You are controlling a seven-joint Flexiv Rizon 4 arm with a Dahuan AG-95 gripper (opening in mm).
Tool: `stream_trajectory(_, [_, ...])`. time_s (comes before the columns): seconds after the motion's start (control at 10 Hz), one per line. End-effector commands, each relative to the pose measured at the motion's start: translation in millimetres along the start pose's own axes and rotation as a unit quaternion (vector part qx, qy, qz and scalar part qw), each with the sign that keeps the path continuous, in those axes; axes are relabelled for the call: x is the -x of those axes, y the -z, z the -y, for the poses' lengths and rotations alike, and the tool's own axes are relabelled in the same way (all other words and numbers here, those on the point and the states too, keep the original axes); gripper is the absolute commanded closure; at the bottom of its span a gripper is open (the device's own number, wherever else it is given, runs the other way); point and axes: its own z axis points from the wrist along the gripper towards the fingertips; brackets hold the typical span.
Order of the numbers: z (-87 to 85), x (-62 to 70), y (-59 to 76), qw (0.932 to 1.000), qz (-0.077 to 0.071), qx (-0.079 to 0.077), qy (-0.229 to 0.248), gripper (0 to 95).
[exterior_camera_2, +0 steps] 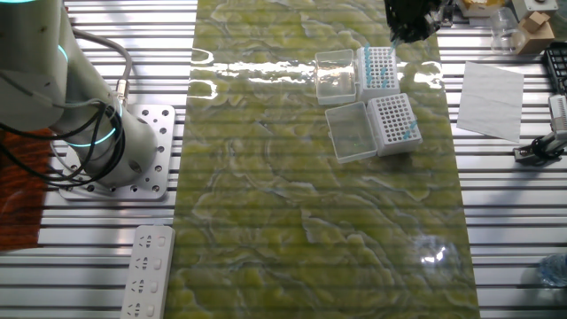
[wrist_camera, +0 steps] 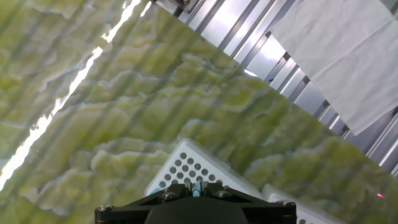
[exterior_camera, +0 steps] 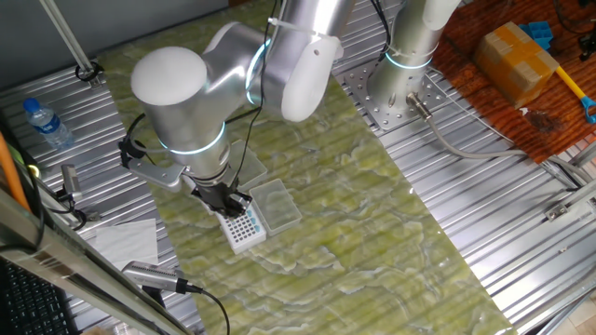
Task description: Transfer all medium pipette tips from one holder to another
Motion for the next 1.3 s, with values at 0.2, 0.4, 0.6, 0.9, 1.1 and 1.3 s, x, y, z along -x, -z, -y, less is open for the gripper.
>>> stream_trajectory(0.2, [-1.5,-0.3,-2.8,1.0000,0.004,-0.004,0.001,95.0])
stream_trajectory(0.4, [-1.4,-0.6,-3.1,1.0000,0.004,-0.004,0.002,95.0])
stream_trajectory(0.6, [-1.7,-1.3,-2.7,1.0000,0.004,-0.005,0.003,95.0])
stream_trajectory(0.9, [-3.2,-1.8,-0.2,1.0000,0.002,-0.006,0.004,95.0])
stream_trajectory(1.1, [-3.9,-2.3,0.8,1.0000,0.001,-0.006,0.004,95.0])
stream_trajectory(1.3, [-4.0,-3.0,0.9,1.0000,0.000,-0.006,0.004,95.0])
